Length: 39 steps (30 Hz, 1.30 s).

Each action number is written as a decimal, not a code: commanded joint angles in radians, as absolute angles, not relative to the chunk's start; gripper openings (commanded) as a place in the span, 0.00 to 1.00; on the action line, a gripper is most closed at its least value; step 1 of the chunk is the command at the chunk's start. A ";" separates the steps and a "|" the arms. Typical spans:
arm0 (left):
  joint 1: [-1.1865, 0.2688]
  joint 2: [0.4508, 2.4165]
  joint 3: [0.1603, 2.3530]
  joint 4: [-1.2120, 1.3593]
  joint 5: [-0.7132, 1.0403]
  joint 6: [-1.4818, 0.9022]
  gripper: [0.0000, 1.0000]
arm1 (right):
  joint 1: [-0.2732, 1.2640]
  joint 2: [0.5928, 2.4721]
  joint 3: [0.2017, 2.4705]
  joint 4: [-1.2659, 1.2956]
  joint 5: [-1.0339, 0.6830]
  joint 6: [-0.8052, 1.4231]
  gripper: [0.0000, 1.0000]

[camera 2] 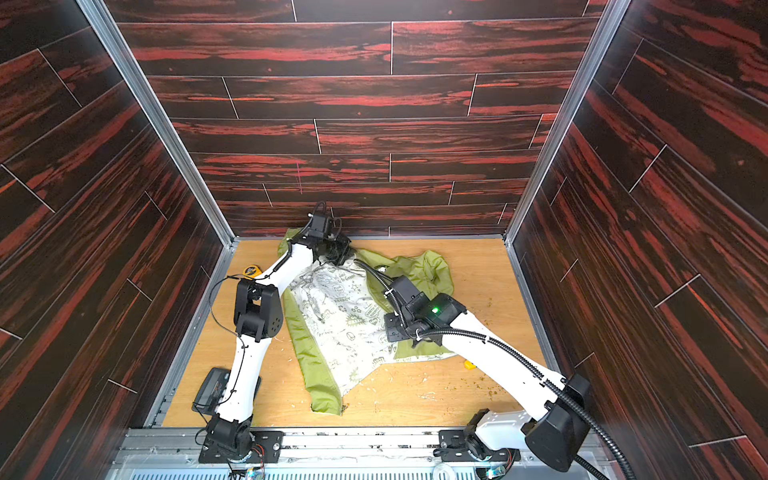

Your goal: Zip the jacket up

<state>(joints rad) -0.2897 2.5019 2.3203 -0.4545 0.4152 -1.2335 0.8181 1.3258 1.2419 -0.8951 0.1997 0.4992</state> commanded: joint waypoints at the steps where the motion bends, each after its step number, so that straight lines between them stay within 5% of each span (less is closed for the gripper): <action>1: -0.277 2.464 2.416 -0.534 0.397 -1.181 0.00 | 0.821 1.331 1.228 -0.859 0.105 0.481 0.00; 17: -0.092 2.451 2.456 -0.689 0.389 -1.059 0.00 | 0.837 1.693 1.356 -0.776 -0.237 0.426 0.02; 18: -0.086 2.469 2.477 -0.699 0.390 -1.056 0.04 | 0.840 1.717 1.373 -0.779 -0.235 0.431 0.10; 21: -0.074 2.497 2.526 -0.744 0.378 -1.039 0.41 | 0.841 1.742 1.412 -0.786 -0.226 0.437 0.26; 25: -0.061 2.457 2.512 -0.756 0.368 -1.005 0.57 | 0.834 1.716 1.444 -0.818 -0.147 0.424 0.49; 29: -0.058 2.366 2.439 -0.766 0.347 -0.967 0.63 | 0.795 1.688 1.465 -0.845 -0.078 0.415 0.58; 34: -0.059 2.187 2.254 -0.829 0.259 -0.904 0.63 | 0.703 1.711 1.479 -0.885 0.018 0.432 0.59; 39: -0.058 1.908 1.843 -0.787 0.147 -0.870 0.63 | 0.590 1.772 1.479 -0.902 0.093 0.456 0.59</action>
